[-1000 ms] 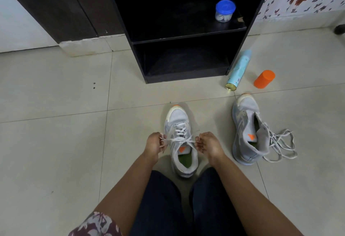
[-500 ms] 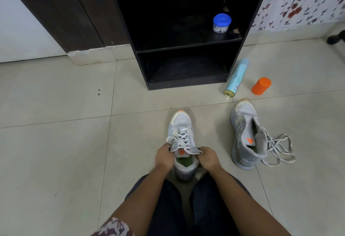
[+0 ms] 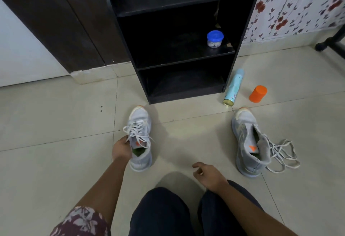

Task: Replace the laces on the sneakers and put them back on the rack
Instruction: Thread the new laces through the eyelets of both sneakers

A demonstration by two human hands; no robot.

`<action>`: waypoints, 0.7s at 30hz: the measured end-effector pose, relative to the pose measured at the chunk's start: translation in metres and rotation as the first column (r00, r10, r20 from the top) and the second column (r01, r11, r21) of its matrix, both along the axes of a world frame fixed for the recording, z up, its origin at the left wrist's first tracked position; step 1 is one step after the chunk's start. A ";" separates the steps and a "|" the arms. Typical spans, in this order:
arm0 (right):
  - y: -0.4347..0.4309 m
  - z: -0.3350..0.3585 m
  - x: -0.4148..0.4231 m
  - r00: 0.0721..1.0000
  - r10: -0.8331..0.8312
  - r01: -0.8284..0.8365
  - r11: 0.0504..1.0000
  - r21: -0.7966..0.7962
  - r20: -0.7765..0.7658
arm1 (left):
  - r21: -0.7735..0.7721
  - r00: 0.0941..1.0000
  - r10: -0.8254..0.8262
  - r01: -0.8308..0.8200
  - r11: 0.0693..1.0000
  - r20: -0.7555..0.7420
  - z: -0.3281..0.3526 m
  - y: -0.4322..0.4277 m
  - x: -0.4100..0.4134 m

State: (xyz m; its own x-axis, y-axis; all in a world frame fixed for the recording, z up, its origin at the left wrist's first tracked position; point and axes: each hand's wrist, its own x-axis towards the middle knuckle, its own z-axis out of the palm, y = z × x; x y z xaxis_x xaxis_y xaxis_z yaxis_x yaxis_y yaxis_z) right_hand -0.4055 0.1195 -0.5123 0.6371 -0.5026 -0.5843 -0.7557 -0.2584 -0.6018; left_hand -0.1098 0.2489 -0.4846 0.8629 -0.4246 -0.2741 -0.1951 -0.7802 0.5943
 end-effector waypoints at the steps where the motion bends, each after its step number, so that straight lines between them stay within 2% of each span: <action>1: 0.000 0.001 0.000 1.000 -0.002 0.002 1.000 -0.003 -0.003 | -0.005 1.000 -0.010 0.010 1.000 -0.015 0.000 0.001 0.005; 4: 0.001 0.001 -0.001 1.000 -0.024 0.024 1.000 -0.009 -0.004 | 0.010 0.995 -0.004 0.005 1.000 -0.097 0.000 -0.001 0.012; 7: 0.003 0.005 -0.004 0.996 -0.078 0.077 0.997 0.020 0.052 | 0.176 0.992 0.006 0.016 0.984 -0.127 -0.001 -0.007 0.009; 8: 0.002 0.007 -0.005 0.989 -0.109 0.106 0.994 0.040 0.095 | 0.230 0.997 0.004 0.015 0.973 -0.083 -0.002 -0.010 0.004; 10: -0.003 0.013 -0.012 0.967 -0.188 0.187 0.982 0.022 0.172 | 0.284 0.989 -0.062 0.021 0.959 0.134 -0.002 -0.014 -0.021; 12: -0.009 0.022 -0.028 0.933 -0.282 0.308 0.947 -0.090 0.225 | 0.256 0.915 -0.217 0.132 0.958 0.341 -0.004 -0.015 -0.060; 14: -0.018 0.031 -0.046 0.900 -0.364 0.421 0.868 -0.264 0.238 | 0.193 0.834 -0.370 0.318 0.928 0.408 -0.010 -0.017 -0.095; 16: -0.034 0.036 -0.068 0.839 -0.478 0.543 0.720 -0.432 0.260 | 0.084 0.836 -0.445 0.443 0.893 0.322 -0.016 -0.020 -0.131; 18: -0.056 0.035 -0.085 0.743 -0.603 0.649 0.541 -0.535 0.291 | -0.007 0.866 -0.468 0.476 0.879 0.176 -0.017 -0.022 -0.164; 19: -0.067 0.034 -0.094 0.700 -0.665 0.677 0.501 -0.539 0.260 | -0.045 0.881 -0.461 0.467 0.883 0.105 -0.019 -0.022 -0.178; 21: -0.091 0.030 -0.104 0.653 -0.753 0.712 0.573 -0.406 0.083 | -0.080 0.899 -0.436 0.432 0.898 -0.038 -0.023 -0.021 -0.198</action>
